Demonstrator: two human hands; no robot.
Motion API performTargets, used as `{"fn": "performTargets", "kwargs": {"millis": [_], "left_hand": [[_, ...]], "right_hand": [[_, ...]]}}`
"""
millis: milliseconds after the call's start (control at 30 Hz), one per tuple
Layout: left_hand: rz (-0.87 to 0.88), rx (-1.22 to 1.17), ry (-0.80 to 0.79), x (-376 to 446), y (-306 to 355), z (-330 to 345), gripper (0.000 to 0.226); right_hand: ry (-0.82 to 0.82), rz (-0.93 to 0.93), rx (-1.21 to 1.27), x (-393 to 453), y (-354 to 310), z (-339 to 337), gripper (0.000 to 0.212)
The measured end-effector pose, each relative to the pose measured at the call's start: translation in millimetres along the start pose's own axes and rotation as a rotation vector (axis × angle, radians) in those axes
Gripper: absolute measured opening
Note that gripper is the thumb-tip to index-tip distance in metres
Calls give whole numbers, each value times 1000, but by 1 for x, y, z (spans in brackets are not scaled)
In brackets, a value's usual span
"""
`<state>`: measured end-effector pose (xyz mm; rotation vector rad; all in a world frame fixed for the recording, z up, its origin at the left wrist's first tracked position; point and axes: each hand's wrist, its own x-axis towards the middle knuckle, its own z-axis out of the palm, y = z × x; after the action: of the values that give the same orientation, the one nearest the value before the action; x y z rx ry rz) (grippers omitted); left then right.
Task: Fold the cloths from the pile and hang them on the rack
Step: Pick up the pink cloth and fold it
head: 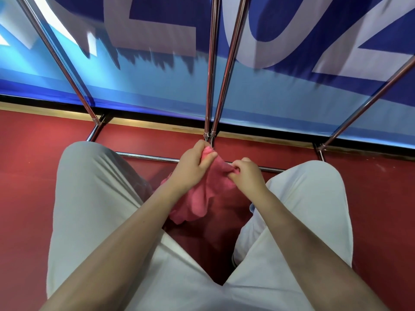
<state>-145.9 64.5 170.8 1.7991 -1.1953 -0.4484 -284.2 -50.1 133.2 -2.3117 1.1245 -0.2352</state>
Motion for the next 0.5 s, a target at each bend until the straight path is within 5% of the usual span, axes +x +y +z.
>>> {"fn": "performTargets", "kwargs": {"millis": [167,500], "left_hand": [[-62,-66,38,3,0,-7,12],[-390,-259,395,10,-13,-35,17]], "right_hand": [[-74,91,3,6,4,-3,21],[68,165,744,13,-5,-16,24]]}}
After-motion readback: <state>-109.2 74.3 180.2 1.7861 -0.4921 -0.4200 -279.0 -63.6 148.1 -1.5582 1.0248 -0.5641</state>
